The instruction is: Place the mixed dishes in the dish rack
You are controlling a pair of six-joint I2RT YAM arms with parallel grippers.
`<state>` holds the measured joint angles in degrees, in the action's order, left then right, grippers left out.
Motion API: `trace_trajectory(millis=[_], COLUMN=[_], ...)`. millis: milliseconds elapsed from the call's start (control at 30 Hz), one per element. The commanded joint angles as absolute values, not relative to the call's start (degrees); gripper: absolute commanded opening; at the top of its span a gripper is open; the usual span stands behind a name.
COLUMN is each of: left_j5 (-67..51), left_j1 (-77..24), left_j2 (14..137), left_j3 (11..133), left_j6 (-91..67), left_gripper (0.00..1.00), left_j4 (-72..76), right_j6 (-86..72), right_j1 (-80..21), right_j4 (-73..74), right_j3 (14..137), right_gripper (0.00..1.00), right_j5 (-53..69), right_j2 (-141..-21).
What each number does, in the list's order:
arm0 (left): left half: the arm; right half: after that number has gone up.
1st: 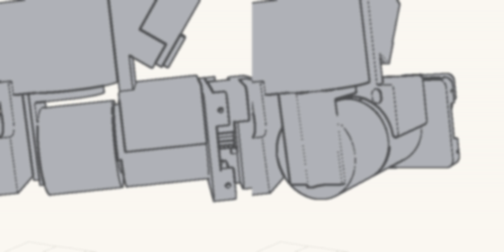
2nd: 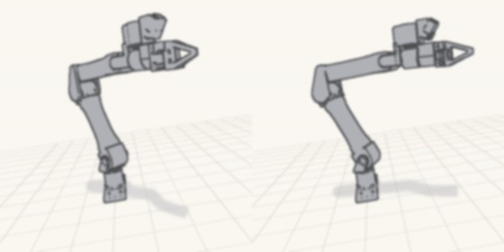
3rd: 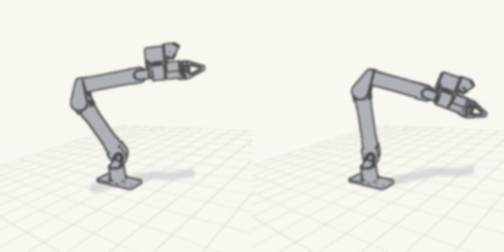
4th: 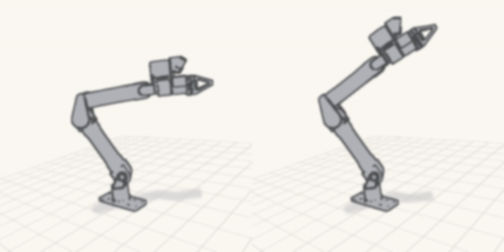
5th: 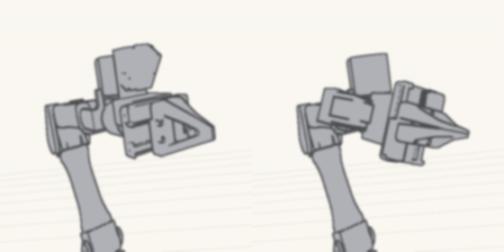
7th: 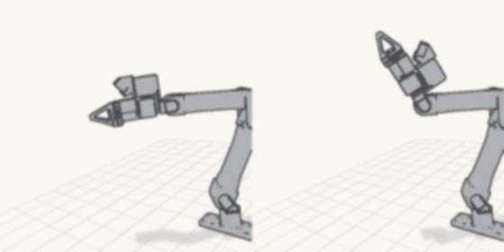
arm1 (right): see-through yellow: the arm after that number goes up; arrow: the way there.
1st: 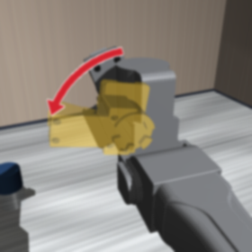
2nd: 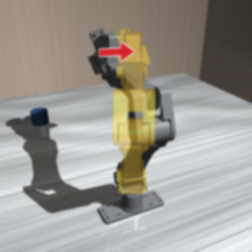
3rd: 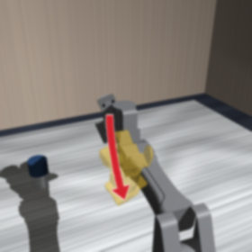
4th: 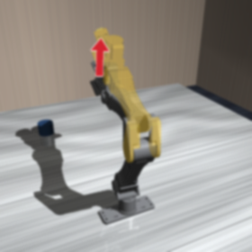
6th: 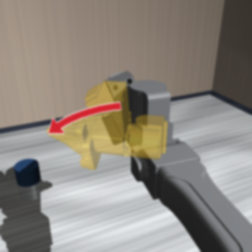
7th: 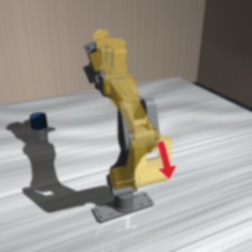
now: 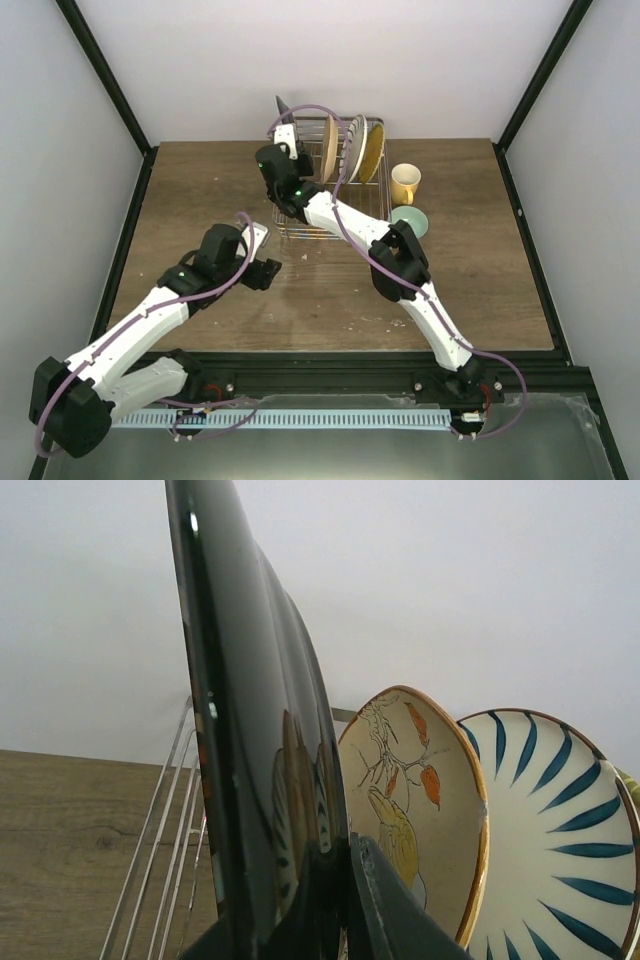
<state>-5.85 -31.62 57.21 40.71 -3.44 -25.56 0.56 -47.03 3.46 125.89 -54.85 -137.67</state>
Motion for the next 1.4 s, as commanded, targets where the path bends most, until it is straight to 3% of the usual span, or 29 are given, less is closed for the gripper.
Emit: trace_trajectory(millis=[0,933,1133,1367], left_j5=[-6.1,-6.7,-6.6,-6.4], left_j1=[-32.1,-32.9,-32.9,-33.0], left_j2=[57.8,60.0,60.6,61.0], left_j3=[40.5,40.7,40.8,40.8], left_j6=[-4.0,-3.5,-3.3,-3.1], left_gripper=[0.76,0.76,0.76,0.76], left_j4=[-25.6,-25.7,-25.5,-25.5], right_j6=[-3.1,-9.0,-11.5,-14.9], right_j1=[-46.5,-45.0,-44.9,-45.1], right_j4=[-2.9,-2.4,-1.7,2.4], right_j3=[130.7,130.3,129.4,129.1], right_gripper=[0.01,0.01,0.14,0.19], right_j5=[-59.4,-54.2,-51.2,-49.4], right_j2=[-137.0,-144.2,-144.4,-145.0])
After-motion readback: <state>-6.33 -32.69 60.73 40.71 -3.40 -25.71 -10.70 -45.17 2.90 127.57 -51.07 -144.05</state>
